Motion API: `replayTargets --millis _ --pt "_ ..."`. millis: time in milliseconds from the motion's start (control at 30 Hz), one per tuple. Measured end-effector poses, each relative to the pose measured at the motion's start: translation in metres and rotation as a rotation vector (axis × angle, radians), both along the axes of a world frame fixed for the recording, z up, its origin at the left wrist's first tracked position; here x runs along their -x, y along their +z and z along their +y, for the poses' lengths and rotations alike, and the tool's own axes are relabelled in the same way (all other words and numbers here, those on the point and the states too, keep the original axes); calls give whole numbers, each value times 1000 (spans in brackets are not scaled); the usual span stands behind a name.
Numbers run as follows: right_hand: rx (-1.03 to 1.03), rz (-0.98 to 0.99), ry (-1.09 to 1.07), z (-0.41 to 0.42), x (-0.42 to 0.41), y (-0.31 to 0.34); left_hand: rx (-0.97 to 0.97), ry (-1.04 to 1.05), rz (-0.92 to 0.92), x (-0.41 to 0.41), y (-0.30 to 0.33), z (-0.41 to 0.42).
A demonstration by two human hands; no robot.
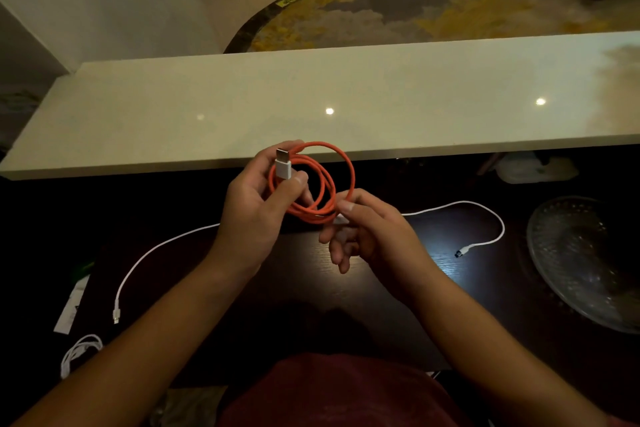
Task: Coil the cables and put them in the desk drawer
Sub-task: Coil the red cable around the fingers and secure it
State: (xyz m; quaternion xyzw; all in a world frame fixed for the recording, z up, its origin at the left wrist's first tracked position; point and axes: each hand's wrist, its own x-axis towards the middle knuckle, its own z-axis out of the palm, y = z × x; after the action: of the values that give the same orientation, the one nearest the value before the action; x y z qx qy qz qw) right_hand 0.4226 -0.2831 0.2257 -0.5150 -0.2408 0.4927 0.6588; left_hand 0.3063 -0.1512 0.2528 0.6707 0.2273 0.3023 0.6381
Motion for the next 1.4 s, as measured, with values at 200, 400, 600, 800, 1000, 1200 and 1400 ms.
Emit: replayTargets --millis 200,400,600,800,1000,1200,1400 --pt "3 -3 18 3 -5 -4 -10 -62 46 -1 -1 1" --pt "-16 29 -67 2 -15 -4 -1 -108 129 2 0 4" --pt "-27 -14 -112 -2 -25 -6 34 -173 189 11 0 8" --pt "-51 -54 -48 -6 -22 -6 51 -133 188 12 -2 8" --pt "-57 -27 9 -2 -9 -7 75 -288 233 4 -1 9" --pt "-64 3 21 -4 -9 -8 159 -257 118 3 -4 7" --pt "-150 264 123 -5 -11 -12 112 -176 68 2 -4 13"
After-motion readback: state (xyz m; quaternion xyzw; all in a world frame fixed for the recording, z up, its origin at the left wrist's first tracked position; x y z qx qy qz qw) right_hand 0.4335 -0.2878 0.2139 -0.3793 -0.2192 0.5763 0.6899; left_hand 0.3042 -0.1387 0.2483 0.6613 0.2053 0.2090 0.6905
